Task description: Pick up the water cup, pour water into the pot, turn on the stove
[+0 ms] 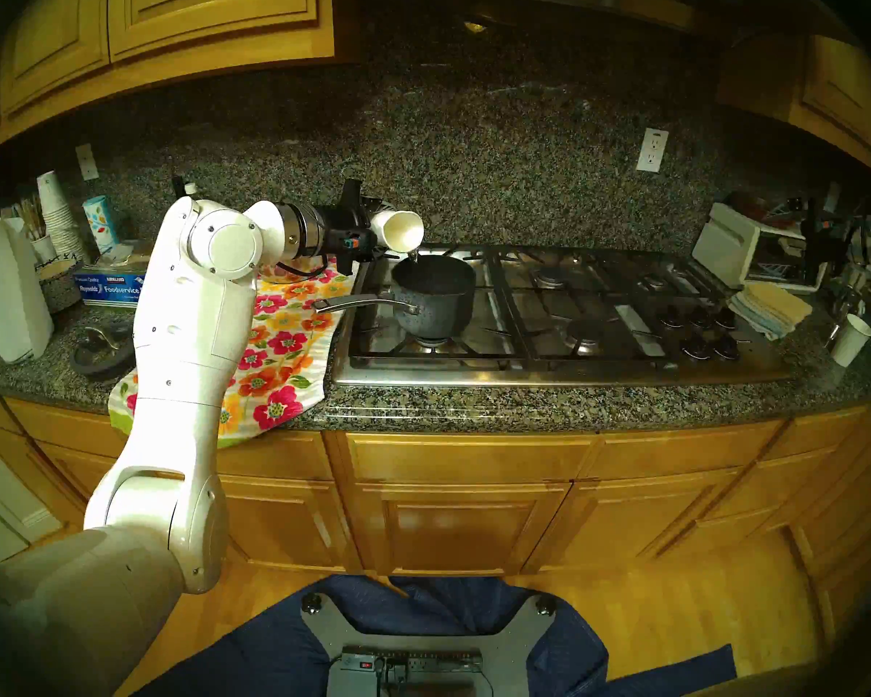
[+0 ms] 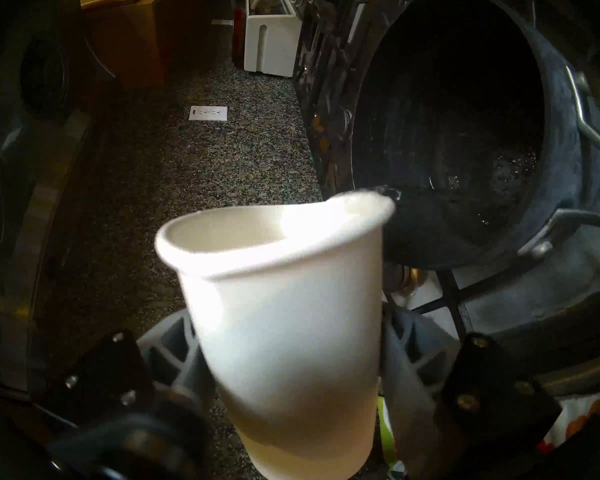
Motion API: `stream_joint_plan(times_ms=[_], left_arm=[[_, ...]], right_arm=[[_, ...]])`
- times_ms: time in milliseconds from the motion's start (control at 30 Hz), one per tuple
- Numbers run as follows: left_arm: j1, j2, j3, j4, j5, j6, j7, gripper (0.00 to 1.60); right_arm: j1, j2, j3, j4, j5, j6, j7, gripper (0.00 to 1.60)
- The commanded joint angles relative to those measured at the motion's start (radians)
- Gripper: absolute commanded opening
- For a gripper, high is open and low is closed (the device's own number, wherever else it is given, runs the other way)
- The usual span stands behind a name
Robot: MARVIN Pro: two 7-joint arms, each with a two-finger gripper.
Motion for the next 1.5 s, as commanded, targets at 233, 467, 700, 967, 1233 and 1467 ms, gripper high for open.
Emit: stream_joint_plan(times_ms=[233, 467, 700, 967, 1233, 1467], left_arm=[[-0.041, -0.019, 0.008, -0.034, 0.052, -0.051, 0.080, 0.75], [-0.030, -0.015, 0.011, -0.044, 0.094, -0.091, 0.117, 0.75], [-0.013, -0.012, 0.017, -0.056, 0.147, -0.135, 0.165, 0.75], [0.003, -0.012, 0.024, -0.061, 0.222, -0.178, 0.236, 0.73], [0.015, -0.013, 0.028, -0.063, 0.298, -0.210, 0.313, 0.73], [0.022, -0.014, 0.025, -0.063, 0.354, -0.226, 0.376, 0.73]], right_arm=[[0.026, -0.010, 0.018, 0.006, 0.008, 0.000, -0.012, 1.60], [0.026, -0.010, 0.018, 0.006, 0.008, 0.000, -0.013, 1.60], [0.026, -0.009, 0.018, 0.006, 0.007, 0.000, -0.013, 1.60], [0.026, -0.009, 0.018, 0.006, 0.007, 0.000, -0.013, 1.60], [0.026, -0.009, 0.018, 0.006, 0.007, 0.000, -0.013, 1.60], [0.026, -0.009, 0.018, 0.006, 0.007, 0.000, -0.013, 1.60]])
